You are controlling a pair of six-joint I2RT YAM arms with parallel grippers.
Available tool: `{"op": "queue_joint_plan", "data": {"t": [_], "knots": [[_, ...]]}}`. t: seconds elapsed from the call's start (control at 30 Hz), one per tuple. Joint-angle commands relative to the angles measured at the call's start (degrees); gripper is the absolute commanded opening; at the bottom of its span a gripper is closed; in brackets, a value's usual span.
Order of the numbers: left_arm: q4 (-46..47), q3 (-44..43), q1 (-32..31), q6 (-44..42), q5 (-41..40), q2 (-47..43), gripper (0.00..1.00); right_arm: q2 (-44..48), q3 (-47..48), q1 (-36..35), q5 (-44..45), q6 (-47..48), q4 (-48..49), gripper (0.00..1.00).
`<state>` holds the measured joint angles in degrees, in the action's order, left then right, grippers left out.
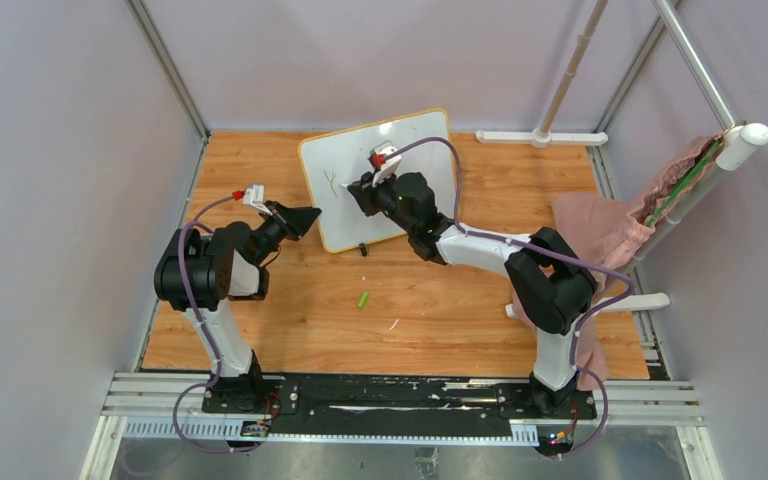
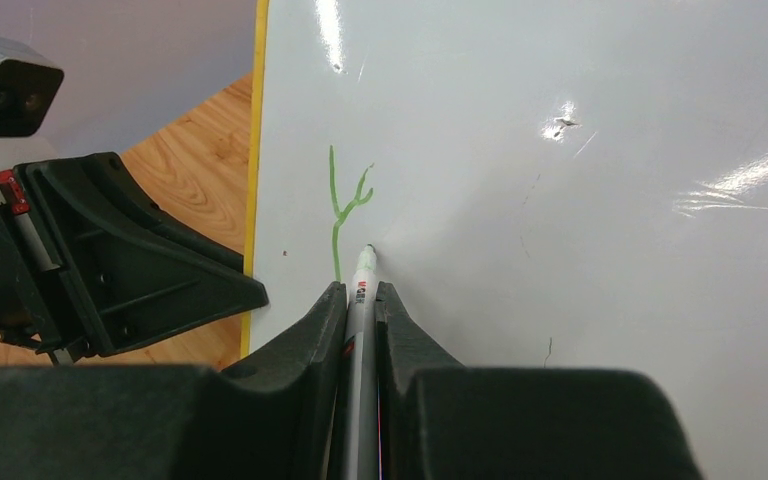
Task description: Write a sentence on the whiteboard
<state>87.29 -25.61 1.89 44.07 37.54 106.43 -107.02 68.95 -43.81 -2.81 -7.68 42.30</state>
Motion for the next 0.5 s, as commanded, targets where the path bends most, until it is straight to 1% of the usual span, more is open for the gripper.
{"op": "queue_joint_plan", "data": {"t": [0.0, 0.47], "knots": [[1.5, 0.5, -1.3, -1.4, 0.6, 1.3, 0.0, -1.5, 1.7, 0.4, -1.1, -0.6, -0.4, 0.0], [1.6, 0.7, -1.3, -1.5, 0.3, 1.1, 0.0, -0.3, -0.8, 0.5, -0.8, -0.8, -1.5, 0.0]]}}
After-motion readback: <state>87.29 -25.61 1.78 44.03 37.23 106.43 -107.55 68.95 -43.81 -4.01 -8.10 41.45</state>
